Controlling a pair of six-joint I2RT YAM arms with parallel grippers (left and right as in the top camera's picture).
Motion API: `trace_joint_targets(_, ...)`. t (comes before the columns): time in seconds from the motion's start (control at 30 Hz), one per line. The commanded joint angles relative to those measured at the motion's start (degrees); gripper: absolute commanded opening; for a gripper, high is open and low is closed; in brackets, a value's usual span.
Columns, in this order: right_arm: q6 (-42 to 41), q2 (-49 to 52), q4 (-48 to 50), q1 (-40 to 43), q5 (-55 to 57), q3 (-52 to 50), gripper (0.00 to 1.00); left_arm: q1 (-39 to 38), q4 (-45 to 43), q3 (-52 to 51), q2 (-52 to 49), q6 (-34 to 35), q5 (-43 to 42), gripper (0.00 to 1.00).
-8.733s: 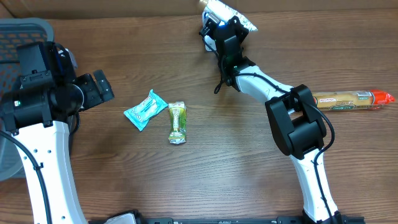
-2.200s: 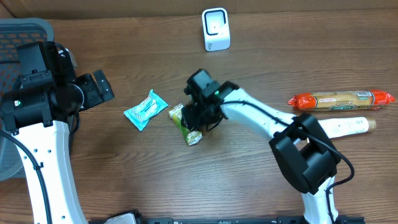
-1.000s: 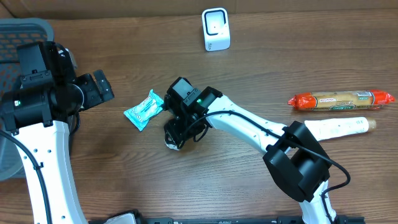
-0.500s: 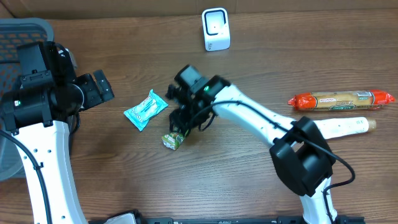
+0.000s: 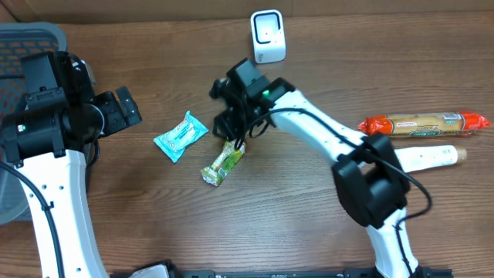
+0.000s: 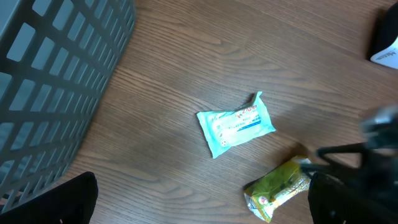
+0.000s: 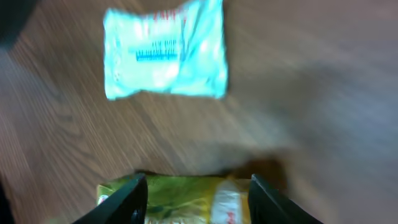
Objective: Scan the item barcode
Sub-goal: 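Grasp the green tea pouch with the right gripper and turn it, then regrasp the green tea pouch and lift it upright with the right gripper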
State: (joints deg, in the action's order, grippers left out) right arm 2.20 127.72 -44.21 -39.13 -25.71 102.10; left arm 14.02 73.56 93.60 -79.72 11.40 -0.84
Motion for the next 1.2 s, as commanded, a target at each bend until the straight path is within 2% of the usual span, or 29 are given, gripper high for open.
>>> trace_joint_targets(0.0,0.81,1.09,-0.85,-0.70,-2.21,0.72,0.51,0.22,-0.09,1.01,-0.15,-1.11,-0.22,1.00)
trace_joint_targets(0.2,-4.37,1.07,-5.62,1.07,-1.16,1.07,0.47,0.22,-0.09,1.01,-0.15,-1.11,-0.22,1.00)
trace_joint_targets(0.33,-4.31,1.07,-15.69,3.58,0.17,3.39,0.47,0.22,-0.09,1.01,-0.15,-1.11,-0.22,1.00)
trace_joint_targets(0.47,4.39,1.07,-25.11,5.40,1.99,4.48,0.54,0.22,-0.09,1.01,-0.15,-1.11,-0.22,1.00)
trace_joint_targets(0.6,15.37,1.07,-33.48,5.77,4.37,4.48,0.56,0.22,-0.09,1.01,-0.15,-1.11,-0.22,1.00)
trace_joint_targets(0.67,19.37,1.05,-34.32,5.46,4.66,4.48,0.61,0.22,-0.09,1.01,-0.15,-1.11,-0.22,1.00)
trace_joint_targets(0.8,21.70,1.03,-30.10,4.39,5.81,4.48,0.74,0.22,-0.09,1.01,-0.15,-1.11,-0.22,1.00)
trace_joint_targets(0.87,23.28,1.05,-28.24,3.72,7.80,4.48,0.91,0.22,-0.09,1.01,-0.15,-1.11,-0.22,1.00)
trace_joint_targets(0.9,23.45,1.05,-27.61,3.30,9.64,4.48,0.94,0.22,-0.09,1.01,-0.15,-1.11,-0.22,0.99)
trace_joint_targets(1.0,25.24,1.03,-27.06,0.90,15.52,4.48,0.96,0.20,-0.09,1.01,-0.15,-1.11,-0.22,1.00)
trace_joint_targets(1.17,29.68,1.03,-26.88,-3.30,15.65,4.48,0.96,0.22,-0.09,1.01,-0.15,-1.11,-0.22,1.00)
